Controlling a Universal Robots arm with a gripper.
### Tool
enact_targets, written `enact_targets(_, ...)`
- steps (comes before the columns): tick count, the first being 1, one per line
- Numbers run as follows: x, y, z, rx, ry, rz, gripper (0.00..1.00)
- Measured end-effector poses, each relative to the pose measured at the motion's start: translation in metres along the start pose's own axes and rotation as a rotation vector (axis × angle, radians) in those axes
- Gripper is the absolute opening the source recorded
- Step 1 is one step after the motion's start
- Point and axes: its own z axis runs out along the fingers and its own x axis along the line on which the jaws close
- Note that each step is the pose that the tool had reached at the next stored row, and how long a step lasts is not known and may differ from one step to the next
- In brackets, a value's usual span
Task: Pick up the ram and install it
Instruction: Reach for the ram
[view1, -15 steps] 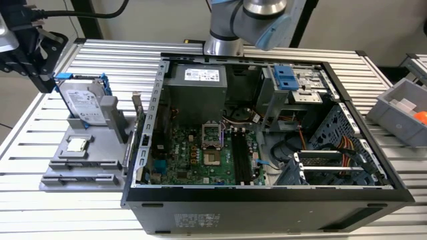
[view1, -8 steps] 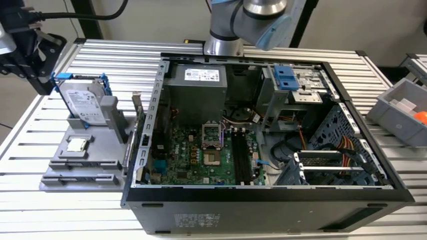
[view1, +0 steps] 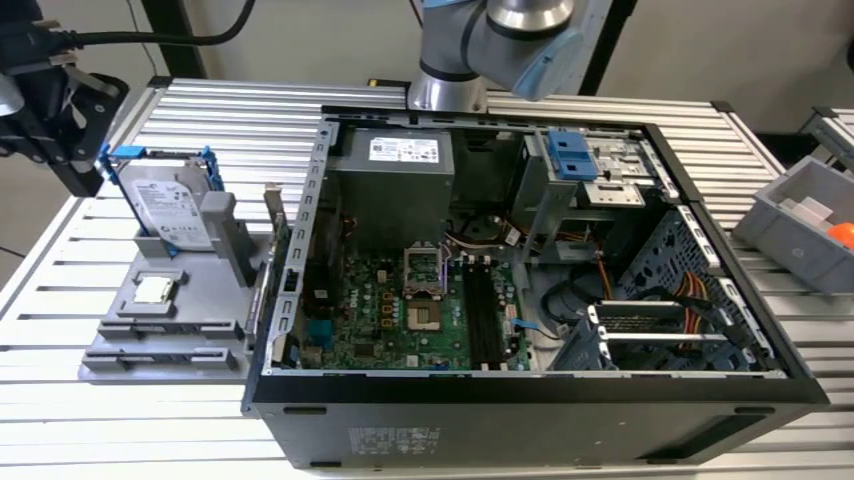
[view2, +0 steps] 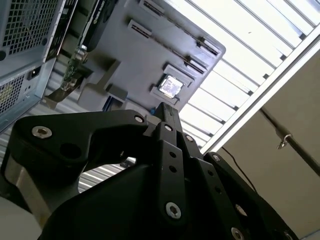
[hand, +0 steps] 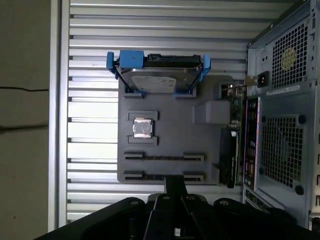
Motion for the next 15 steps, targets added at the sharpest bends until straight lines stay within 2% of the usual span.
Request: enact_targets(15, 0.0001, -0.0192, -0.0009, 0.0, 0.0008, 0.004, 0.0)
